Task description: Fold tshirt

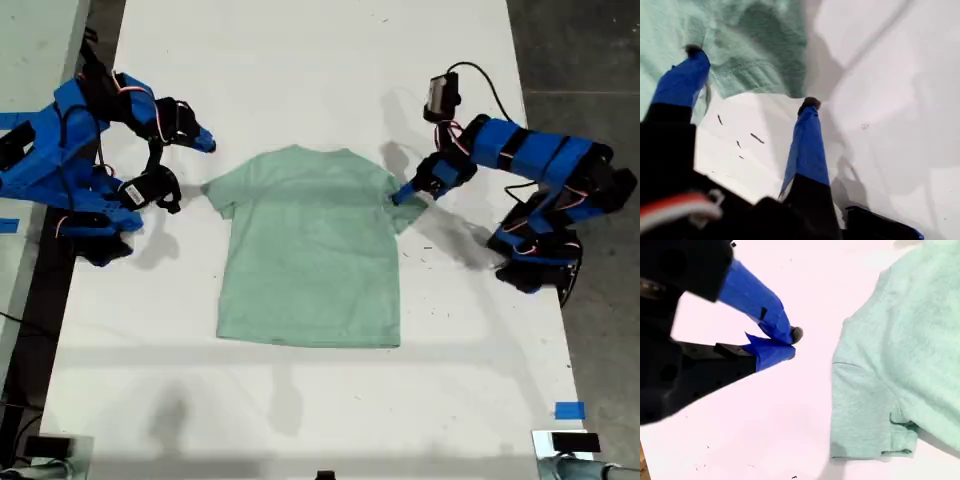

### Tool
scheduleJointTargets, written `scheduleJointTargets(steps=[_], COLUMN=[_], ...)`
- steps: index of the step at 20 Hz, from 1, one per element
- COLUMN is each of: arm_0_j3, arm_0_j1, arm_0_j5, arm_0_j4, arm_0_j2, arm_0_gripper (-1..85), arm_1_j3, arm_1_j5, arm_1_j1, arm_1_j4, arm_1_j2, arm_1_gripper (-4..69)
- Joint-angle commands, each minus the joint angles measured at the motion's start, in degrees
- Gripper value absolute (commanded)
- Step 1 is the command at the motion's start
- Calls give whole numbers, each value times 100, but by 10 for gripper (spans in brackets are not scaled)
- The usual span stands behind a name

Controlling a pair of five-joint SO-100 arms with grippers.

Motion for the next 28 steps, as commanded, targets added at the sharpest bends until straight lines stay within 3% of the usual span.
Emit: scheduleJointTargets(steps=[1,11,19,26,28], arm_0_j3=[-35,141,404,571,686], arm_0_j1=[-62,-9,-62,-70,-79], arm_0_j5=[35,-9,-62,-79,-97], arm_0_j4=[-158,-158,-114,-114,-114], arm_0_j2=[18,132,519,729,826], arm_0_gripper=[4,3,2,1,1], arm_1_j3=[-114,-1002,-1951,-1617,-1688], arm_1_j5=[132,220,70,-202,-316], arm_1_j1=[53,158,-9,396,475], arm_1_j4=[-290,-62,1099,290,70], arm_1_j2=[-457,-1652,-1204,-1846,-2285], arm_1_gripper=[372,336,345,336,232])
